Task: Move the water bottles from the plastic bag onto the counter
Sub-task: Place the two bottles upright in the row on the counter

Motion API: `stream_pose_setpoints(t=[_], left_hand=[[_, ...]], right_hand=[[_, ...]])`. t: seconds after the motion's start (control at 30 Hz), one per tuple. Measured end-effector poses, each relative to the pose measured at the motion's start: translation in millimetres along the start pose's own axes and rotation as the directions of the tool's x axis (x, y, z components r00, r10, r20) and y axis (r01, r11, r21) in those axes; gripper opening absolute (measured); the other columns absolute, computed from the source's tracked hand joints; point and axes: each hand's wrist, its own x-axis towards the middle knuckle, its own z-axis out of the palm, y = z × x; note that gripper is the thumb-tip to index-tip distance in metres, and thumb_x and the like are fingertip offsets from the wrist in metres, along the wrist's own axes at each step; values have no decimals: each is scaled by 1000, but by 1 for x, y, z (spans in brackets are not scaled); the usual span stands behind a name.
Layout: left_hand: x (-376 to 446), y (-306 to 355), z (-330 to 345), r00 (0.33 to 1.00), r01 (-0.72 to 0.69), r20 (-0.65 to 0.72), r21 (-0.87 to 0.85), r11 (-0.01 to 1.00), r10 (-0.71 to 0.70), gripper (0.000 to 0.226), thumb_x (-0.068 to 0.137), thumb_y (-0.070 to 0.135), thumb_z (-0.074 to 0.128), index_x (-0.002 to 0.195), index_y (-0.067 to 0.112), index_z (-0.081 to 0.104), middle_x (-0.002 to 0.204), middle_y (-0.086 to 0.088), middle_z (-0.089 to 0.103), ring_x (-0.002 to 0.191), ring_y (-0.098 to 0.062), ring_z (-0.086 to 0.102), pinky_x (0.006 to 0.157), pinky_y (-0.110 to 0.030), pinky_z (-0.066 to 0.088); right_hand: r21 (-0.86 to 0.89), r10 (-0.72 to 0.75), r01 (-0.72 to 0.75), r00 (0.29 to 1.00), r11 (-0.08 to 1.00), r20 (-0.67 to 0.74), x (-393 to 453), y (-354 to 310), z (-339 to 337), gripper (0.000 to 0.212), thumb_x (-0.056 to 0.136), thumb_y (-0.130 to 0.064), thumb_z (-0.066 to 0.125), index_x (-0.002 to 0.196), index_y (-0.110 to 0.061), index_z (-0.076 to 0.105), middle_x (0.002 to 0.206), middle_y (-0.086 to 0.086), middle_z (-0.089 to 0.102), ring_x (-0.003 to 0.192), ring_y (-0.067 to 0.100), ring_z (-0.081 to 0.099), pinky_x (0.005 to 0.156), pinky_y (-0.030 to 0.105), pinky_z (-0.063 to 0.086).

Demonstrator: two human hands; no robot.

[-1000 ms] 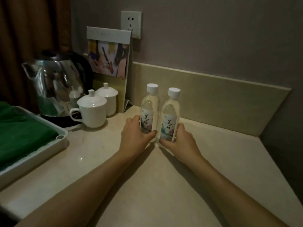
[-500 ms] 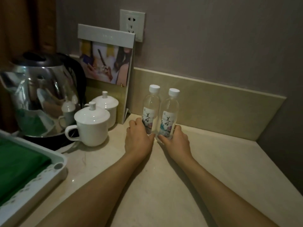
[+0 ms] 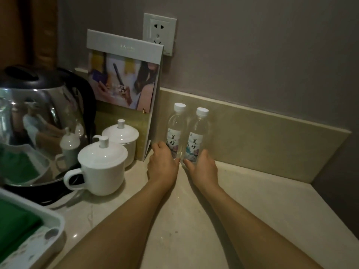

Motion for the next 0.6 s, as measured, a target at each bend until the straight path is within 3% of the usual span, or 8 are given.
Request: stream_pose_setpoints(t=[0.2, 0.6], left_hand=[[12, -1, 7, 998, 41, -37, -78, 996, -44, 55, 83, 27, 76, 124, 11, 42, 125, -11, 50, 111, -31, 60, 87, -44, 55], [23, -7, 10, 999, 9, -36, -35, 999, -10, 56, 83, 32, 75, 123, 11, 42, 128, -13, 50, 114, -33, 57, 85, -42, 50]], right_hand=[[13, -28, 29, 999, 1000, -32, 12, 0, 11, 44, 90, -40, 62, 113, -7, 47, 121, 15, 57, 112, 34, 54, 89, 43, 47], [27, -41, 43, 998, 999, -51, 17, 2, 16, 44, 91, -40, 60, 117, -8, 45, 125, 13, 56, 116, 32, 51, 92, 45, 47]])
